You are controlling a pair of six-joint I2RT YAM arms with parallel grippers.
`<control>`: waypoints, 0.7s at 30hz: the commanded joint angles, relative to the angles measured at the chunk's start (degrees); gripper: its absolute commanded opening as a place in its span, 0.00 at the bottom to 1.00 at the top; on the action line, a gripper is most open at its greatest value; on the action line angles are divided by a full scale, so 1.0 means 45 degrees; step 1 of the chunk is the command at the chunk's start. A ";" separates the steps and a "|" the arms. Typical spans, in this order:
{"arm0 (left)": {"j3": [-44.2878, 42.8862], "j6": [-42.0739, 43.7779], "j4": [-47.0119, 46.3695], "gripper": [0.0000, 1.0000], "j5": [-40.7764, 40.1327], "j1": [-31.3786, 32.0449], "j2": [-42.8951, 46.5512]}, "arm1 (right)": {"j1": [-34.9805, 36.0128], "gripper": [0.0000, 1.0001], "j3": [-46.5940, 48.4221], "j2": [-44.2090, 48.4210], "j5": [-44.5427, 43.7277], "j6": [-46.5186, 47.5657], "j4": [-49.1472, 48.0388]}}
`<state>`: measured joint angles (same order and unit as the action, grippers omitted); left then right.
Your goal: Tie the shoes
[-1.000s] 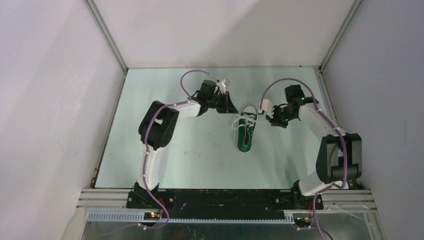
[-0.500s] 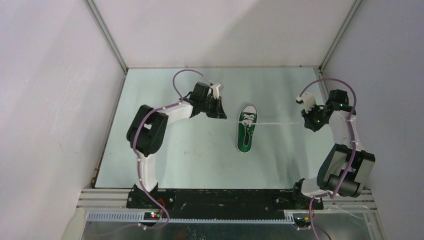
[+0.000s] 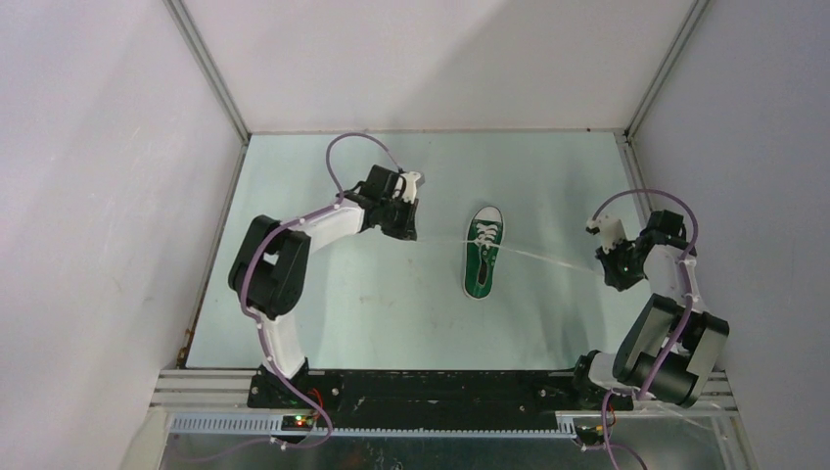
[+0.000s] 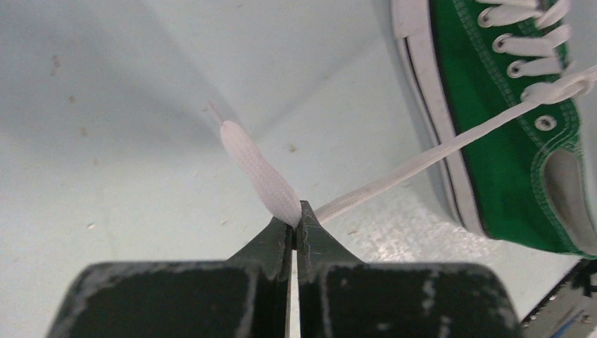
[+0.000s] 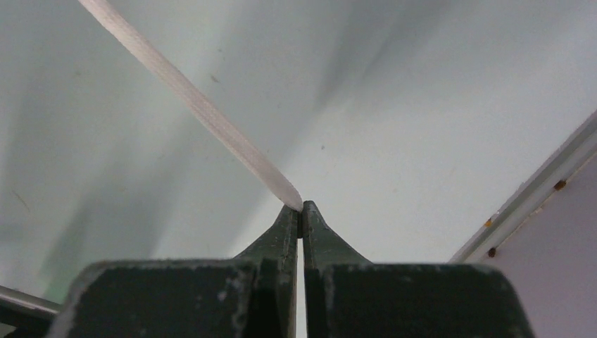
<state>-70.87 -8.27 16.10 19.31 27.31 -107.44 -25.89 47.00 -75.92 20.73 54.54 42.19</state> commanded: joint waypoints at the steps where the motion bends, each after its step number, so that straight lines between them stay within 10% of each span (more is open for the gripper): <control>1: 0.0037 0.1351 0.0838 0.00 -0.1657 -0.0463 0.1576 | -0.0512 0.00 -0.0202 0.0056 -0.0845 0.0634 -0.0949; 21: 0.0614 0.2228 0.1074 0.00 -0.3216 -0.0598 0.3320 | -0.1505 0.00 0.0027 -0.1073 -0.0778 0.0678 -0.1145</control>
<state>-68.99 -0.45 20.38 8.60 25.76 -93.43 -32.05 45.43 -80.38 16.67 56.49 36.12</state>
